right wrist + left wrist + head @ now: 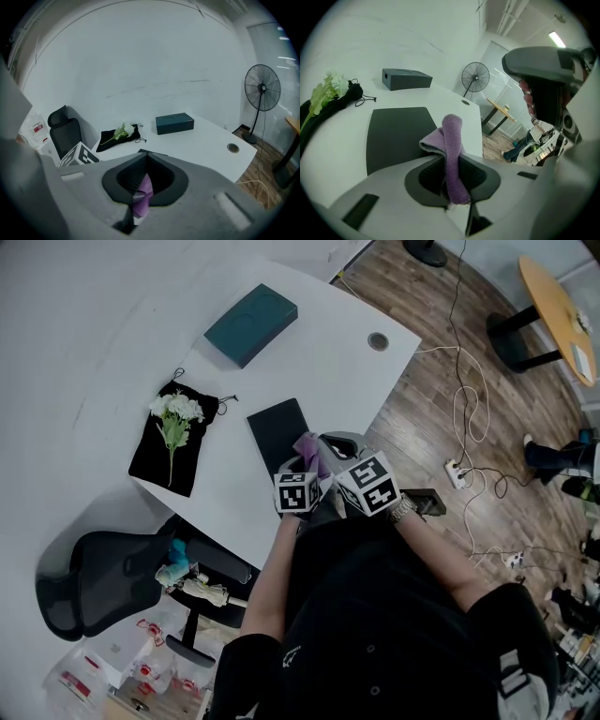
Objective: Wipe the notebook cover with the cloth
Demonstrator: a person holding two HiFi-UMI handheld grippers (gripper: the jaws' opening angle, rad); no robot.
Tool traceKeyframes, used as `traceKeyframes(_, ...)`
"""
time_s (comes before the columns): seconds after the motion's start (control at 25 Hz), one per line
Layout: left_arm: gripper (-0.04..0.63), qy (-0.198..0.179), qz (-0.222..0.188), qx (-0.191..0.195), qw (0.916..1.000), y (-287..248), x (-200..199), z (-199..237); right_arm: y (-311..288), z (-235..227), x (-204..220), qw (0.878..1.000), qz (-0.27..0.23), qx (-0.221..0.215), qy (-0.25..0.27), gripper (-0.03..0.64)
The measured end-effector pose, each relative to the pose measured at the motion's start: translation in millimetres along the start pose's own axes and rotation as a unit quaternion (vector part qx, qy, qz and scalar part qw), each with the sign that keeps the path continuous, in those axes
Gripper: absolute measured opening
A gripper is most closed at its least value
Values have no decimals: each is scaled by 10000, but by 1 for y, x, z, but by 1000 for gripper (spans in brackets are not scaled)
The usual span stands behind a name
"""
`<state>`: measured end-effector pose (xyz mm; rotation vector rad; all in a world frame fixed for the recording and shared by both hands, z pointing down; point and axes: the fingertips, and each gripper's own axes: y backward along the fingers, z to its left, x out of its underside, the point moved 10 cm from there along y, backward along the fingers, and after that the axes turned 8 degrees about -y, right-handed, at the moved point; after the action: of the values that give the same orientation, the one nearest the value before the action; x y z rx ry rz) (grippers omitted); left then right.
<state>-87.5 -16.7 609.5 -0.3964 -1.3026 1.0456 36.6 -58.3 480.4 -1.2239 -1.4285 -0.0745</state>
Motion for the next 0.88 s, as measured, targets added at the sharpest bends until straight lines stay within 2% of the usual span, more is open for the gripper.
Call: traceKeyframes(0.88, 74, 239, -94, -69, 9996, 10, 13, 12, -3, 2, 4, 10000, 62, -44, 30, 3)
